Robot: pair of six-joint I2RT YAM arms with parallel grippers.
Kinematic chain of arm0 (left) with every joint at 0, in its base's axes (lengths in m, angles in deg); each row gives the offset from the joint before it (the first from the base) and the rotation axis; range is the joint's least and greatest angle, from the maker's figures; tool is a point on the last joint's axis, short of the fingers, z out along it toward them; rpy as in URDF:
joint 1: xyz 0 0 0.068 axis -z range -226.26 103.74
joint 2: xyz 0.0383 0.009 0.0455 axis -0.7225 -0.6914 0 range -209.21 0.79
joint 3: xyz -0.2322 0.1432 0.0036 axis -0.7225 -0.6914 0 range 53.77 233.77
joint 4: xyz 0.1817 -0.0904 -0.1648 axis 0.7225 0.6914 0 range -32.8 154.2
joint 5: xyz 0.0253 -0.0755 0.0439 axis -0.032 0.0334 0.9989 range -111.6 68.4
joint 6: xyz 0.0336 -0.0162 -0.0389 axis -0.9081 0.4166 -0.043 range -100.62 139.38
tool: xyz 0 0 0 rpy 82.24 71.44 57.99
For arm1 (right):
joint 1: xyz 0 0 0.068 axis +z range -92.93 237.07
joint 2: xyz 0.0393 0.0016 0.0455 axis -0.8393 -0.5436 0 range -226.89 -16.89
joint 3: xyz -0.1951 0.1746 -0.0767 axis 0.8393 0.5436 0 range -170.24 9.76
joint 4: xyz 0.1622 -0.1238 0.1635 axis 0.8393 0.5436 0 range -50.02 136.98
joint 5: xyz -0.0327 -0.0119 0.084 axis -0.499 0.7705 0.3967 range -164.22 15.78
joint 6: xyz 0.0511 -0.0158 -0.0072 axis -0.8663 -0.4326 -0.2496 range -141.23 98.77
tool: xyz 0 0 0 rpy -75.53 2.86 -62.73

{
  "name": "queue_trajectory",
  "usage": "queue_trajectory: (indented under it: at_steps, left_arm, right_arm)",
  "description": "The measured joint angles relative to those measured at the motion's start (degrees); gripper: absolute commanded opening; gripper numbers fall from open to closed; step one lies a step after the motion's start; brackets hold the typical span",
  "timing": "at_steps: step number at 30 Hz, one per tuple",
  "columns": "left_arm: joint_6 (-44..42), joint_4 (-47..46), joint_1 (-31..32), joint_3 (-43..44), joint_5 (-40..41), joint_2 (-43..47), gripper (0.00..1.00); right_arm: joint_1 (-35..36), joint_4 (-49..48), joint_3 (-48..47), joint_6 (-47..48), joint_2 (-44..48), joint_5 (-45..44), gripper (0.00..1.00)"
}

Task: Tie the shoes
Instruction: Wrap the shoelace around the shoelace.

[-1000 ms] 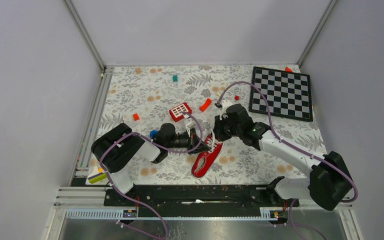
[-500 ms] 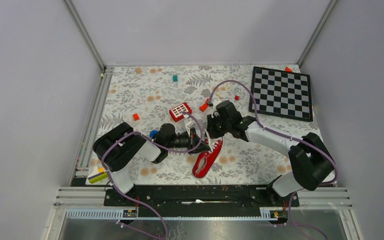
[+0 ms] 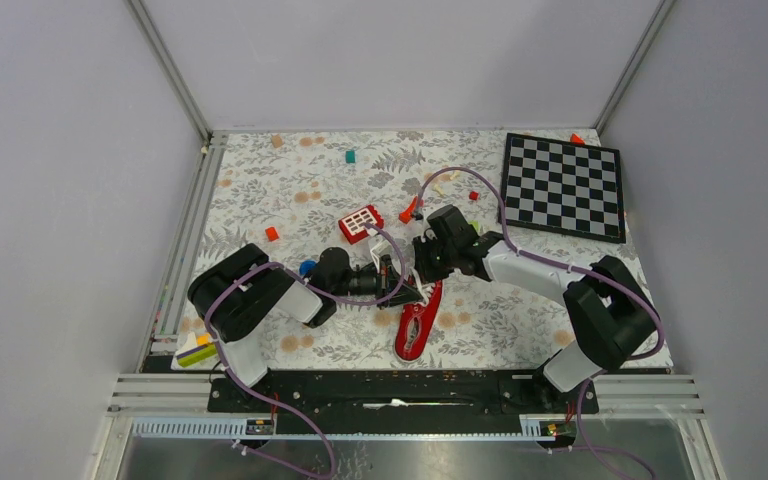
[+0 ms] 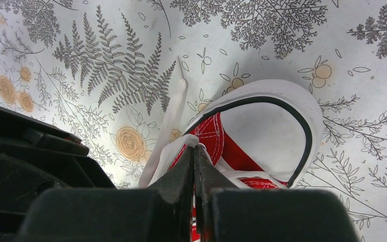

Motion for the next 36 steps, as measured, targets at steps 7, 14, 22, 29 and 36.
queue_trajectory:
  at_steps: [7, 14, 22, 29, 36]
  left_arm:
    - [0.22, -1.46, 0.00, -0.02, 0.02, -0.26, 0.00]
    - [0.50, -2.34, 0.00, -0.20, 0.02, -0.79, 0.00]
    - [1.07, -3.28, 0.00, -0.26, 0.00, -1.18, 0.00]
    - [1.55, -4.20, 0.00, -0.26, 0.00, -1.84, 0.00]
    - [1.55, -4.48, -0.02, -0.26, -0.02, -1.84, 0.00]
  right_arm:
    - [0.00, 0.52, -0.66, 0.52, -1.33, -0.31, 0.00]
    - [0.02, 1.95, -1.01, 1.18, -1.36, -1.14, 0.00]
    - [0.11, 9.99, -0.90, 3.89, 5.18, -4.37, 0.00]
    - [0.26, 17.77, -0.90, 6.29, 6.99, -4.42, 0.00]
    - [1.09, 26.18, -3.56, 7.69, 6.69, -2.73, 0.00]
